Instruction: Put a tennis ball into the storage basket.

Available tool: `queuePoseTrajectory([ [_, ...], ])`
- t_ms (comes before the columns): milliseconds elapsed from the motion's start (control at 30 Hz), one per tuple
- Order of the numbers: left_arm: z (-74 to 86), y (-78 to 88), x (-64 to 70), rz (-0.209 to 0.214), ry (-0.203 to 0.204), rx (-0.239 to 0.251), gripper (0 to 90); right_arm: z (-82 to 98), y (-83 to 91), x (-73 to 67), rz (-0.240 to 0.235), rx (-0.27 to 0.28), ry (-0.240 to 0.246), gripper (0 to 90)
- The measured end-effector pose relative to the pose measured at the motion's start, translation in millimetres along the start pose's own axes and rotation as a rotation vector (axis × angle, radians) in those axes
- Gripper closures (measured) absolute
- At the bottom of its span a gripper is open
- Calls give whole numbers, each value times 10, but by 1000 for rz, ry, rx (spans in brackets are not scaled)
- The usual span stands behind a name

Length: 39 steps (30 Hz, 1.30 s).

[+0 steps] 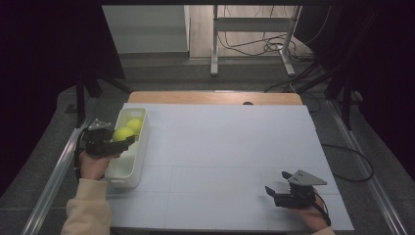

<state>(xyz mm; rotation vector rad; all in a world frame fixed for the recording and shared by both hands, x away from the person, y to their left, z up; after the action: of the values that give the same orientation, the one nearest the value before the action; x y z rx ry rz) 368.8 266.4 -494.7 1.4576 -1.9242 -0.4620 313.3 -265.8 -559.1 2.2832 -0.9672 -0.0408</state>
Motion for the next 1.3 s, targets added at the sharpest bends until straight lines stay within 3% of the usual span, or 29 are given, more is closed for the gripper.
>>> queuePoseTrajectory([
  [167, 12, -16, 7, -7, -1, -11, 262, 1, 0, -2, -1, -1, -1, 163],
  [300, 11, -29, -7, -39, 0, -10, 226, -2, 4, 2, 2, 2, 0, 163],
  [467, 0, -9, 23, -34, -3, -16, 155, -1, 0, 3, 1, 3, -1, 163],
  [833, -16, 7, 101, 11, -6, 4, 139, -4, 7, 5, 3, 4, 0, 163],
  [1067, -23, 28, 222, 87, -13, 21, 137, -4, 7, 6, 3, 4, 0, 163],
  [1200, -27, 26, 355, 151, -31, 32, 135, -4, 2, 8, 1, 7, -3, 163],
  [1300, -24, 36, 430, 175, -42, 32, 133, -4, -3, 12, -1, 10, -9, 163],
])
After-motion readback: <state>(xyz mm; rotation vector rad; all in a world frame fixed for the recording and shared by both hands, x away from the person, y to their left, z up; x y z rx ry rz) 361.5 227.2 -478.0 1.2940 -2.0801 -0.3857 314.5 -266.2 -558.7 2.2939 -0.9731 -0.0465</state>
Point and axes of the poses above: each handheld gripper's, and its own axes: y roughly backward along the jaws, z roughly out of its underside, x roughly to its right, the point moved 7 cm from there along -y, roughly forward along the jaws, and after that the axes turned 12 degrees about y, right-handed, at the moved point
